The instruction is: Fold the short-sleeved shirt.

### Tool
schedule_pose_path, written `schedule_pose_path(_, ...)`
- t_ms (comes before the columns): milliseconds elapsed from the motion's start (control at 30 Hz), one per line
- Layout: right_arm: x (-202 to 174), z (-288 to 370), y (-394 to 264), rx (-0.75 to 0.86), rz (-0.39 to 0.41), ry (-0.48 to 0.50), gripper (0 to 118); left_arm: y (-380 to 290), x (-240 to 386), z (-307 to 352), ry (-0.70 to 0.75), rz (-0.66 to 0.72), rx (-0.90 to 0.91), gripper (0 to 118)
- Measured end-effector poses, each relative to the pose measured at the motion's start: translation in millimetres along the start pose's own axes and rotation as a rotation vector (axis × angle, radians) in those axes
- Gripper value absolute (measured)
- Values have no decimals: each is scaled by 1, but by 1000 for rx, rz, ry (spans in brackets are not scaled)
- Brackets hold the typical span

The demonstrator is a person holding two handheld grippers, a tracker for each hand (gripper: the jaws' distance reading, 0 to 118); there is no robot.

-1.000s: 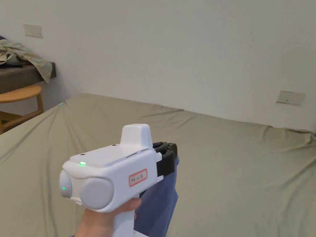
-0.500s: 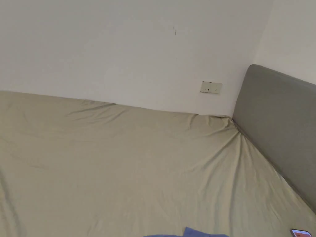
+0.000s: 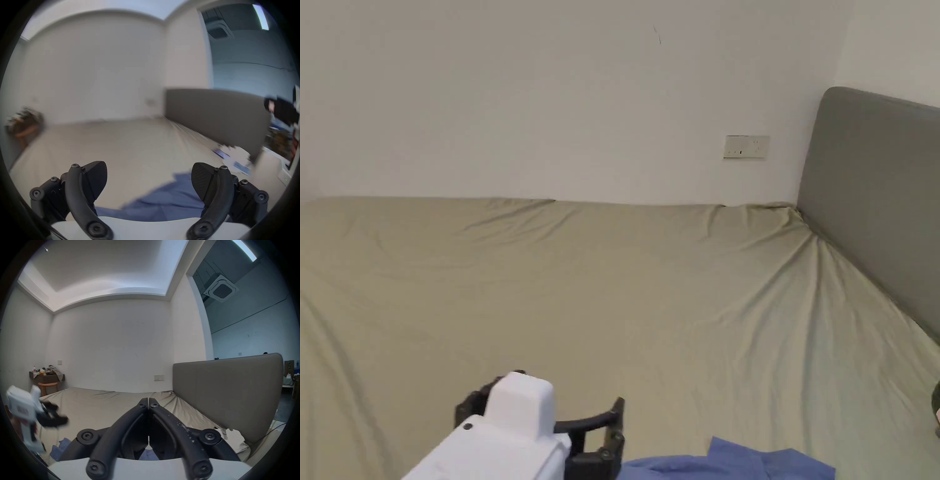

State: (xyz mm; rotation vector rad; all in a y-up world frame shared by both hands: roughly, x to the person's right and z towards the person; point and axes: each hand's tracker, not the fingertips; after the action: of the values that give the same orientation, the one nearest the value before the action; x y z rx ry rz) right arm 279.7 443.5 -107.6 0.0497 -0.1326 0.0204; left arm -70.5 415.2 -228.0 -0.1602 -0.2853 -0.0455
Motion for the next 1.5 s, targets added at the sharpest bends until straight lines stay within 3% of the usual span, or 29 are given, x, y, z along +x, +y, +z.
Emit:
schedule_pose_path(67, -8, -5, -4, 10, -10, 34, 1, 4, -29, 38, 181, -2, 100, 96)
schedule_pose_path(100, -12, -8, -6, 13, -20, 53, 1, 3, -42, 56, 251, -4, 138, 84)
schedule_pose_path(233, -27, -18, -13, 2, -36, 104, 1, -12, -71, 115, 494, 55, 175, 0)
schedule_pose_path(333, -35, -23, -17, -17, -46, 134, 1, -23, -83, 143, 521, 128, 155, 0)
schedule_pose_path(467, -42, -29, -25, -45, -42, 153, 1, -31, -87, 141, 545, 53, 67, 0)
schedule_pose_path(600, -45, -32, -32, -81, -32, 161, 1, -32, -95, 95, 427, 99, -70, 2)
schedule_pose_path(633, -45, -32, -35, -94, -29, 161, 1, -34, -101, 73, 377, 120, -135, 18)
schedule_pose_path(733, -43, -33, -42, -123, -30, 158, 1, -54, -113, -6, 201, 198, -430, 89)
schedule_pose_path(767, -43, -33, -44, -134, -31, 157, 1, -67, -115, -31, 160, 227, -515, 94)
schedule_pose_path(800, -42, -33, -46, -147, -31, 155, 1, -83, -118, -55, 131, 248, -613, 90)
schedule_pose_path(900, -39, -30, -55, -194, -30, 148, 1, -138, -116, -96, 105, 288, -865, 62)
schedule_pose_path(967, -38, -26, -66, -239, -27, 137, 1, -173, -110, -91, 106, 313, -983, 58)
schedule_pose_path(1167, -37, -30, -107, -438, -16, 134, 1, -197, -102, -51, 108, 371, -938, 12)
schedule_pose_path(1200, -38, -33, -112, -456, 0, 133, 2, -191, -103, -49, 90, 418, -920, 12)
schedule_pose_path(1267, -37, -43, -122, -492, 23, 151, 21, -176, -107, -43, 67, 476, -859, 11)
schedule_pose_path(1333, -25, -68, -136, -651, 15, 189, 64, -162, -107, -38, 50, 469, -826, 11)
schedule_pose_path(1433, 3, -108, -173, -765, 6, 132, 110, -140, -106, -24, 8, 483, -757, 11)
schedule_pose_path(1500, 22, -138, -201, -929, 42, 70, 109, -133, -103, -15, 5, 486, -746, 11)
